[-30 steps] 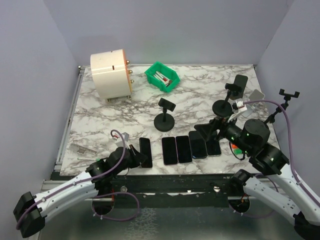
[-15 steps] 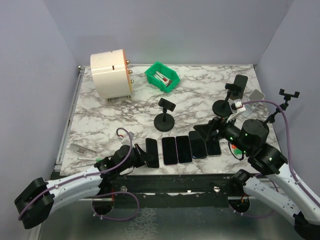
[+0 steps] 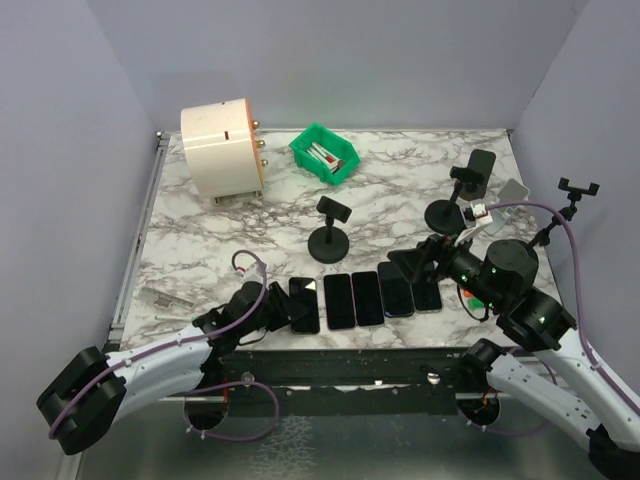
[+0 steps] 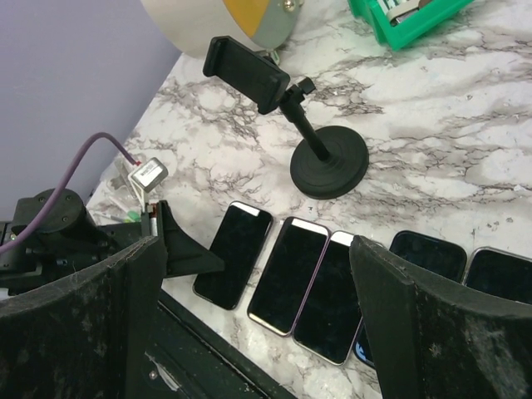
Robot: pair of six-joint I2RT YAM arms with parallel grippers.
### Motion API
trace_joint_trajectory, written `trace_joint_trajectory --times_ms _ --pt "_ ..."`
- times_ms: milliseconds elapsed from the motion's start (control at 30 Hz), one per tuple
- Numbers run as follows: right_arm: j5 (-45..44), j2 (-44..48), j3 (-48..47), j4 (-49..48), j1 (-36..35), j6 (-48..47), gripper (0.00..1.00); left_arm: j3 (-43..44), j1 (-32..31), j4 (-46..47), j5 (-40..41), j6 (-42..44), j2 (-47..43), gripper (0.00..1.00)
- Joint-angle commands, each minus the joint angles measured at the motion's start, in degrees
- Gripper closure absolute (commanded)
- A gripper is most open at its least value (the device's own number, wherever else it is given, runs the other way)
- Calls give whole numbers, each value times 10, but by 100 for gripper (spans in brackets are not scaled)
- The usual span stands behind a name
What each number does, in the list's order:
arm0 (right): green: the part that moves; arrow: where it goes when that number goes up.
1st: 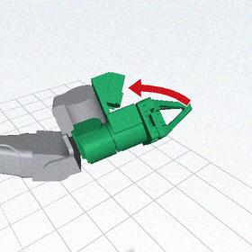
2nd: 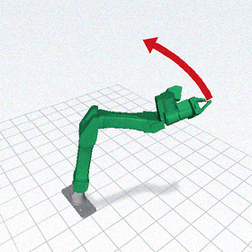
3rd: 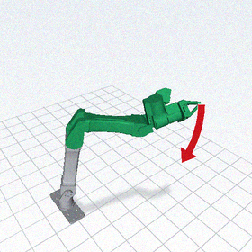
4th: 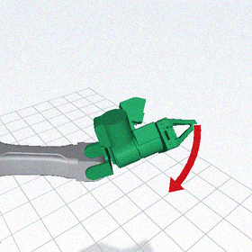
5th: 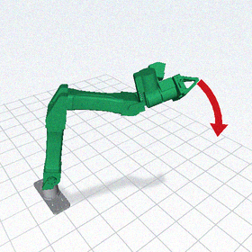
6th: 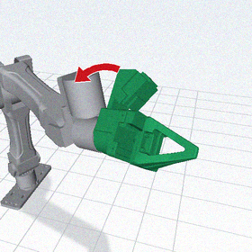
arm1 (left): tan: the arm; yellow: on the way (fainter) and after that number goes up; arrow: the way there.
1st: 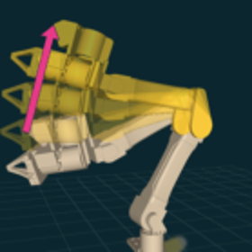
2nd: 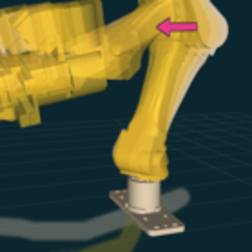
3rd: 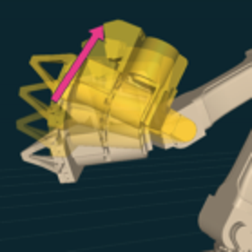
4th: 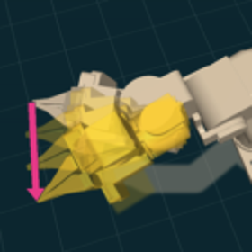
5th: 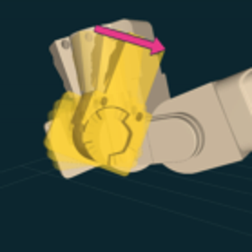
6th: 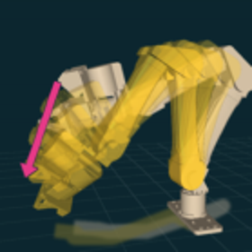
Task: Remove the phone from the phone stand
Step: Place the phone at the center of the board.
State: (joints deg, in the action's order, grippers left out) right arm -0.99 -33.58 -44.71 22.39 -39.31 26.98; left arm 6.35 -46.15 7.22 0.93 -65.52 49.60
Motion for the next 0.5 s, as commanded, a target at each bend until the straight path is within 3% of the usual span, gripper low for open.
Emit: trace_joint_trajectory --times_ms 0,133,467 --pt "4 8 13 3 -2 5 4 8 11 -31 -6 18 -6 56" --pt "1 5 14 7 -2 4 4 6 15 -38 -6 21 -8 49" --pt "7 -11 19 5 -2 6 4 35 18 -63 18 56 14 45"
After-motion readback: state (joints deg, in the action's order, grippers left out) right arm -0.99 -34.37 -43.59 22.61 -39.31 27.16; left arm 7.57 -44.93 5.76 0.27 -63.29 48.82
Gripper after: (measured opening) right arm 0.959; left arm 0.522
